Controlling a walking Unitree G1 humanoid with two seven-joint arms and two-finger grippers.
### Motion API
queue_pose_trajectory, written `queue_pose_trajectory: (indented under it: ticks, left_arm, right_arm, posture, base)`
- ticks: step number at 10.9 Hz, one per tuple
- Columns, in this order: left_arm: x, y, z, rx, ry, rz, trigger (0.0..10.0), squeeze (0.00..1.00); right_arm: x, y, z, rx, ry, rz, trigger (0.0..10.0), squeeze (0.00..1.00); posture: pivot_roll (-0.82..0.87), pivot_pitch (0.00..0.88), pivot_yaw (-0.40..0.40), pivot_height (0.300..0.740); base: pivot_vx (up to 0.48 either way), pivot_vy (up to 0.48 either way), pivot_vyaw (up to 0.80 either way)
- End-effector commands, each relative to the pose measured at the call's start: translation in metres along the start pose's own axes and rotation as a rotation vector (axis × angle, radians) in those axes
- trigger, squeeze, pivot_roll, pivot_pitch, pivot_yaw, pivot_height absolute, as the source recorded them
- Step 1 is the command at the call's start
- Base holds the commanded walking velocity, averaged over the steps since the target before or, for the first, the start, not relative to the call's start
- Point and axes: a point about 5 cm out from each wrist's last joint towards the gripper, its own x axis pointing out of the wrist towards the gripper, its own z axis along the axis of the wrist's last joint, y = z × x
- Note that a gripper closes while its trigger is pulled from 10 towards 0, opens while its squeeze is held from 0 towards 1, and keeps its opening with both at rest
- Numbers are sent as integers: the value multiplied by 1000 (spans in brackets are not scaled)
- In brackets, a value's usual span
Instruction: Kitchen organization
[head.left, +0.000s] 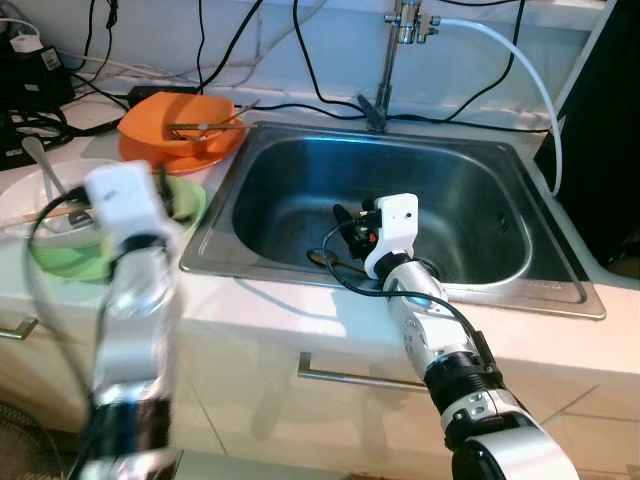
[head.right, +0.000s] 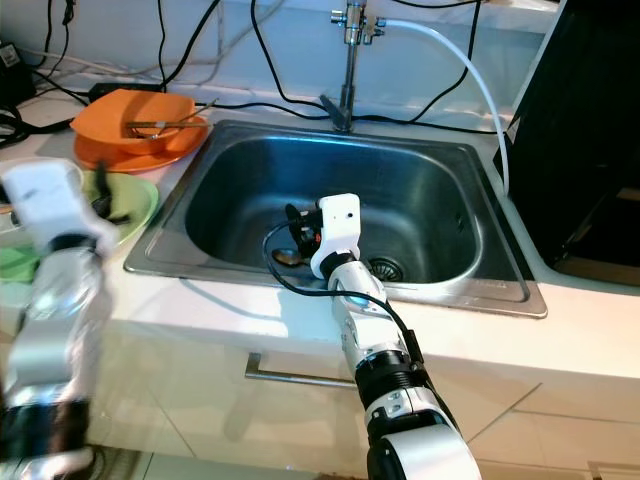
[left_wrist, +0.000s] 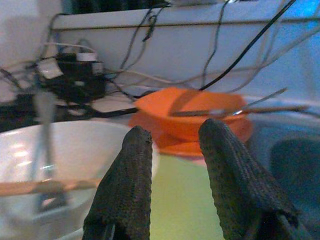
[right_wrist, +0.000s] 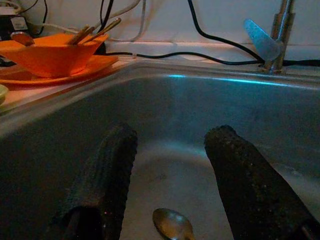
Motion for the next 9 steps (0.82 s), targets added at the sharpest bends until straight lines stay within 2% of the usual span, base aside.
queue_pose_trajectory:
  ticks: [1, 2, 5, 7, 9]
  left_arm:
    - [-4, 12, 6, 42, -20, 36, 10000, 0]
    - [-8, 22, 7, 72, -21, 63, 10000, 0]
    - [-20, 38, 9, 117, -20, 115, 10000, 0]
    - [-28, 35, 3, 115, 13, 113, 10000, 0]
    - [-29, 28, -1, 93, 34, 94, 10000, 0]
  right_arm:
    - [-2, -1, -4, 16, 13, -7, 10000, 0]
    - [-2, 0, -4, 18, 14, -3, 10000, 0]
    - [-2, -1, -4, 15, 15, 1, 10000, 0]
    - [-2, -1, -3, 13, 16, 5, 10000, 0]
    - [-1, -1, -3, 11, 16, 6, 10000, 0]
  posture:
    - [241, 39, -13, 740]
    - [245, 40, -15, 740]
    - [244, 40, -23, 740]
    - [243, 40, -26, 740]
    - [241, 40, -27, 740]
  base:
    - [0, 0, 0]
    - [0, 0, 0]
    - [0, 0, 0]
    - [0, 0, 0]
    - [0, 0, 0]
